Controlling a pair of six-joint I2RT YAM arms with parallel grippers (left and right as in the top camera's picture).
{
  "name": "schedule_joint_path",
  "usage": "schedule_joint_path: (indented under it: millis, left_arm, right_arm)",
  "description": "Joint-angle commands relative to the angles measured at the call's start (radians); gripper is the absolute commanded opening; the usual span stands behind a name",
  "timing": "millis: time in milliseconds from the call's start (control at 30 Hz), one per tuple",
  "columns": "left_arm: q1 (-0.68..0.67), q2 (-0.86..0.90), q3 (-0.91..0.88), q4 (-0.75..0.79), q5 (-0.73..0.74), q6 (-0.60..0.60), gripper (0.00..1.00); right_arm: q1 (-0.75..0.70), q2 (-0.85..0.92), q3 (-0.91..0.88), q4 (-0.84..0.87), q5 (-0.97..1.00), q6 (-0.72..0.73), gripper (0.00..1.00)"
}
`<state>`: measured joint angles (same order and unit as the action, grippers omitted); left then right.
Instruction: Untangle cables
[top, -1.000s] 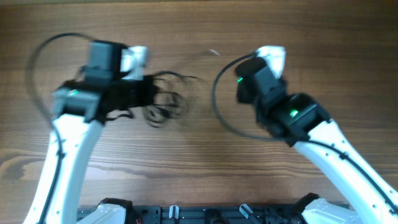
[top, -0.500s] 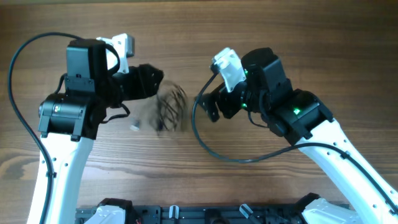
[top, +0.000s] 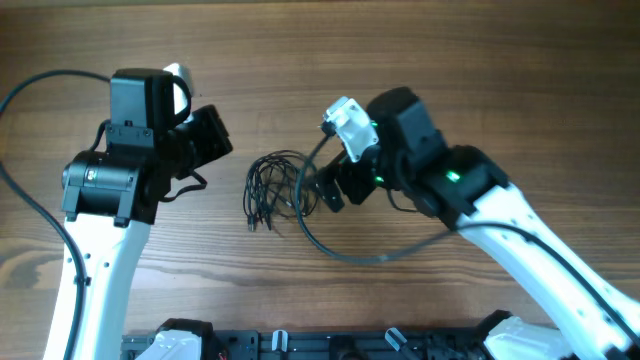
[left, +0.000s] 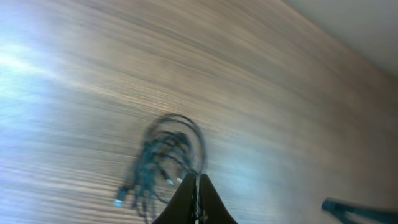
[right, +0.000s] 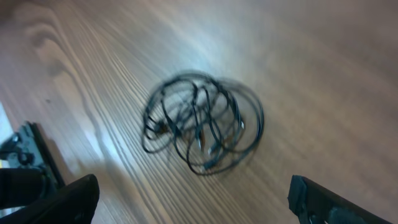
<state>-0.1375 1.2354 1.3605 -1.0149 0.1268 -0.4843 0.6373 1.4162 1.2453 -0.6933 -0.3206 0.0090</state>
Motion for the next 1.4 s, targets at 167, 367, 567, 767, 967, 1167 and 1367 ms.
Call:
schedule_joint_path:
  millis: [167, 367, 567, 767, 967, 1167, 1367]
  left_arm:
    - [-0.001, -0.119, -0.001, -0.051, -0.245, -0.100, 0.38]
    - [-0.001, -0.184, -0.001, -0.117, -0.285, -0.100, 0.58]
    - [-0.001, -0.215, -0.001, -0.169, -0.280, -0.100, 0.58]
    - [-0.001, -0.255, -0.001, -0.203, -0.274, -0.100, 0.58]
    - [-0.001, -0.263, -0.001, -0.228, -0.274, -0.100, 0.59]
    - [-0.001, -0.263, -0.001, -0.240, -0.274, -0.100, 0.58]
    - [-0.001, -0.271, -0.001, -0.245, -0.288, -0.100, 0.54]
  right_arm:
    - [0.084, 0.265, -0.027, 0.128, -0.103, 0.072, 1.00]
    - [0.183, 0.345, -0.027, 0.192, -0.103, 0.073, 1.00]
    - [0.217, 0.385, -0.030, 0.247, -0.051, 0.078, 1.00]
    - [0.218, 0.459, -0.030, 0.319, -0.097, 0.107, 1.00]
    - [0.231, 0.463, -0.030, 0.380, -0.134, 0.155, 1.00]
    - [0.283, 0.467, -0.030, 0.425, -0.129, 0.181, 0.96]
    - [0.305, 0.523, -0.030, 0.500, -0.121, 0.181, 0.93]
